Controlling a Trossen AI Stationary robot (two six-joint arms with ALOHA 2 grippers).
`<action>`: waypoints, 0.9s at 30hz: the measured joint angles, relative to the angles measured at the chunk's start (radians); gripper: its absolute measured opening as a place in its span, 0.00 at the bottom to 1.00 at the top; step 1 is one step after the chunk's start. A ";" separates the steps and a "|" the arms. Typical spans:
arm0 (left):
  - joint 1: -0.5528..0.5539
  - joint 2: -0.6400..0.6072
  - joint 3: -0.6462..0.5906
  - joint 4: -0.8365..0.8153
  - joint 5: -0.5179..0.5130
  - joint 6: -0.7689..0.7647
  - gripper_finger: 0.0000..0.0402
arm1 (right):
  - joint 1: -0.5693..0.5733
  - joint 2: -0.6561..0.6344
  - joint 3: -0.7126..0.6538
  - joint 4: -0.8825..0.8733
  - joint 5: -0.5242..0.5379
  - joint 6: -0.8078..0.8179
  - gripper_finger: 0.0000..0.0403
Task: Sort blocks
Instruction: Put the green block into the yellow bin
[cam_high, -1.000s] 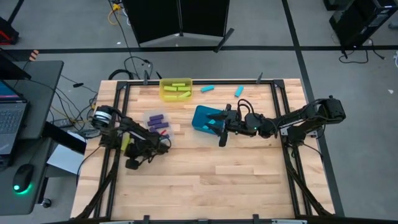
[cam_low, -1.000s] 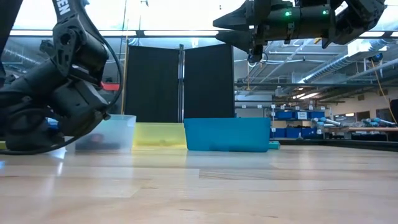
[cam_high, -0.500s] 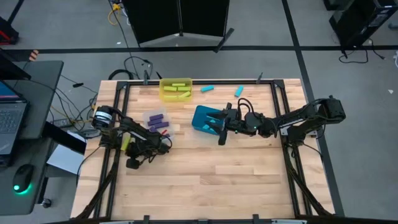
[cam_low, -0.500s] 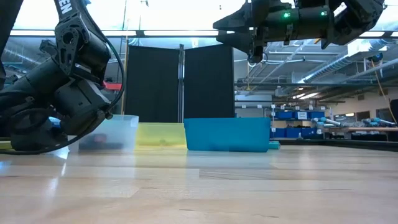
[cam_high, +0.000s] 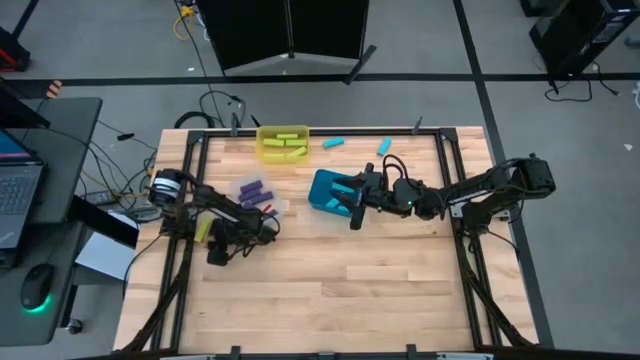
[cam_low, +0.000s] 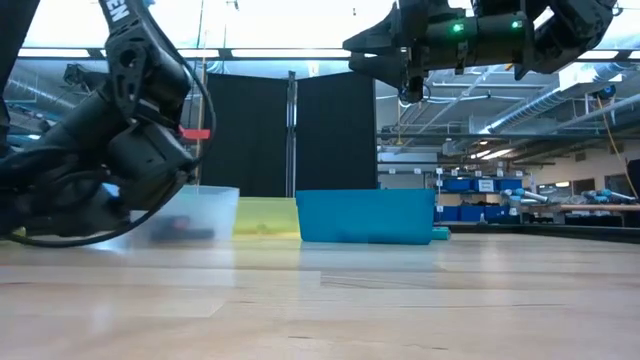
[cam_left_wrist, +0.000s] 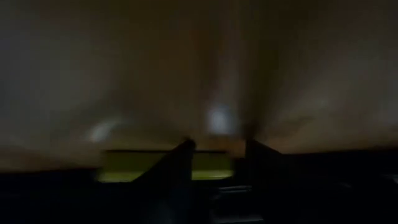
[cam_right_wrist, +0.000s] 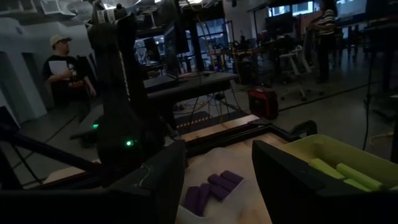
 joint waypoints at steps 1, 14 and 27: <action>0.007 0.000 0.005 -0.003 -0.024 0.002 0.42 | -0.002 0.000 0.000 0.000 0.000 0.001 0.49; 0.116 0.000 0.008 -0.016 -0.056 0.024 0.79 | -0.013 0.000 0.000 0.001 0.000 0.054 0.49; 0.111 0.043 0.009 -0.034 -0.032 0.030 0.91 | -0.010 0.000 0.000 0.001 0.000 0.055 0.49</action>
